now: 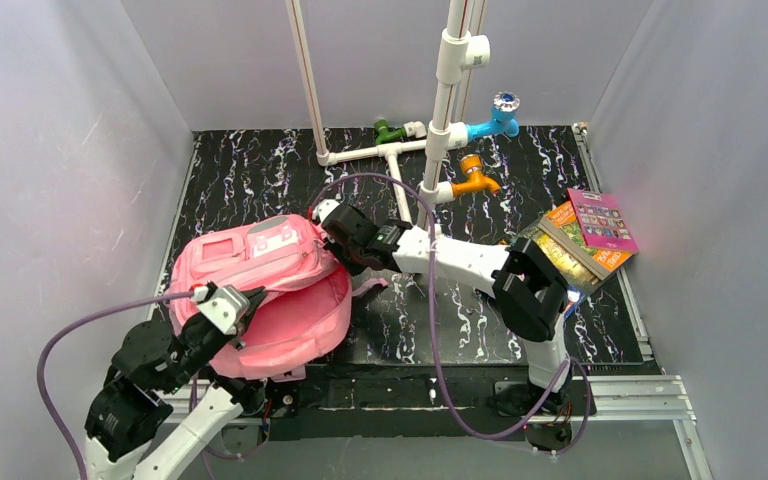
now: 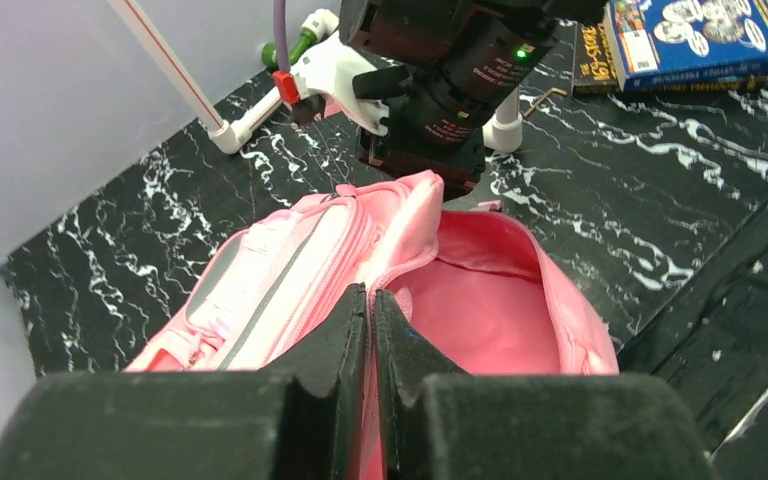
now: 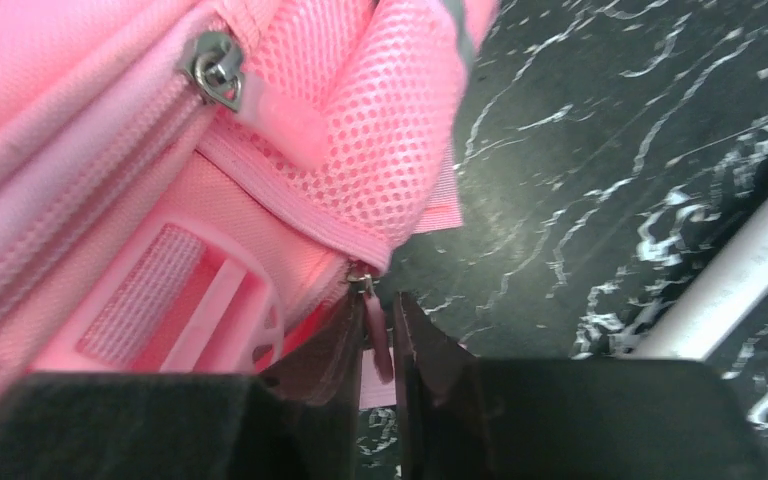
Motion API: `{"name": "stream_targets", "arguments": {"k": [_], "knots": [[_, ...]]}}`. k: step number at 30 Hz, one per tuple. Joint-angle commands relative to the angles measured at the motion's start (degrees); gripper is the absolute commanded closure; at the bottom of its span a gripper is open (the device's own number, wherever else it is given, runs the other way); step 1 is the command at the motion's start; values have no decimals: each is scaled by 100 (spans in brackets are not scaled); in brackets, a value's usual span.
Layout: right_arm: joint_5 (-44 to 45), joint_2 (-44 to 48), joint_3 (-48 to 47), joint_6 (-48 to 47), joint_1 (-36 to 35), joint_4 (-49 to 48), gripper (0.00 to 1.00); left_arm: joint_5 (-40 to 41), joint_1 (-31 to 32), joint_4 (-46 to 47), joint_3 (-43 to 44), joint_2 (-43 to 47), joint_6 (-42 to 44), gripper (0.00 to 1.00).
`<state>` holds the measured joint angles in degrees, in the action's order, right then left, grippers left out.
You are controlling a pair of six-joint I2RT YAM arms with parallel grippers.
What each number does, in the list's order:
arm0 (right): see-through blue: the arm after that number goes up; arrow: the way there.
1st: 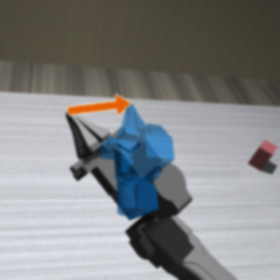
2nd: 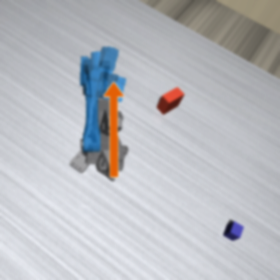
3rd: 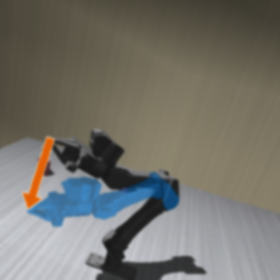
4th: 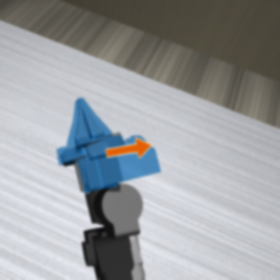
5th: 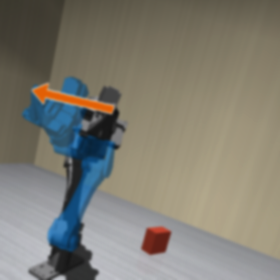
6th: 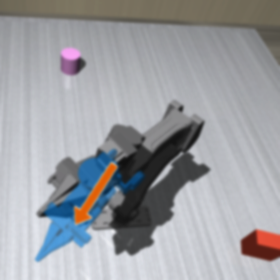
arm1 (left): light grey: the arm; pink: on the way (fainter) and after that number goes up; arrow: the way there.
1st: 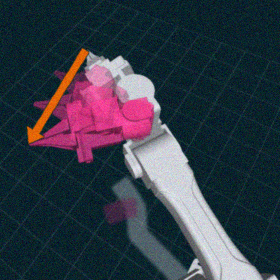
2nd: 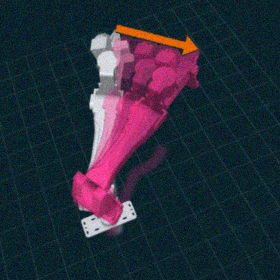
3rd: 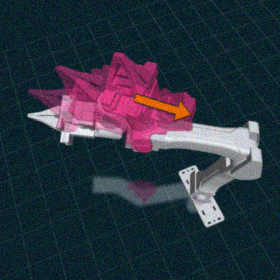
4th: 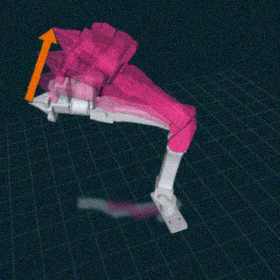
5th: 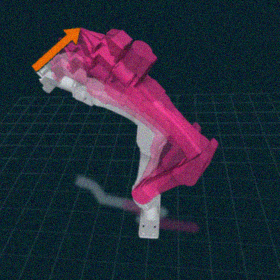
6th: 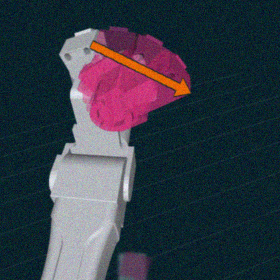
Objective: Pack the student bag
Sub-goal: Unzip the student bag at the center of the board, then pick up the book from the center of the board.
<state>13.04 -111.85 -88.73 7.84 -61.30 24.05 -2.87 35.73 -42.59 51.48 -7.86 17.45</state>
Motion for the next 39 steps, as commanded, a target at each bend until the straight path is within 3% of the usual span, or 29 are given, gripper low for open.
{"name": "stream_targets", "arguments": {"k": [1,4,10,16,21,24,27,29,31,36,39], "knots": [[701,199,-666,-79,-21,485,68,630,-22,870,36,-556,-994,100],[846,568,-937,-277,-215,956,47,844,-22,983,-129,-1080,-1495,100],[357,1451,-728,-30,-409,1564,26,974,-25,2331,-935,-1640,-2058,100],[-424,3123,824,54,-576,1287,22,966,-28,2483,-1073,-2526,-2360,100],[-377,4766,2502,692,-576,787,18,1031,-31,2332,-1230,-2310,-2433,100],[-55,5266,3109,1324,-570,1223,17,1047,-31,2021,-1238,-2069,-2468,100],[892,5851,3693,2612,-568,2078,14,1052,-31,1520,-1178,-1915,-2598,100],[2044,6155,3758,3660,-548,2801,4,1088,-31,1447,-1191,-1888,-2655,100],[2679,6487,3834,5002,-491,3411,2,1113,-31,1442,-1197,-1888,-2723,100],[3369,7035,4057,5730,-322,3710,2,998,-35,1432,-1088,-2060,-2765,100],[3518,6867,4012,5508,-198,3634,2,913,-29,1412,-1008,-2121,-2782,100]]}}
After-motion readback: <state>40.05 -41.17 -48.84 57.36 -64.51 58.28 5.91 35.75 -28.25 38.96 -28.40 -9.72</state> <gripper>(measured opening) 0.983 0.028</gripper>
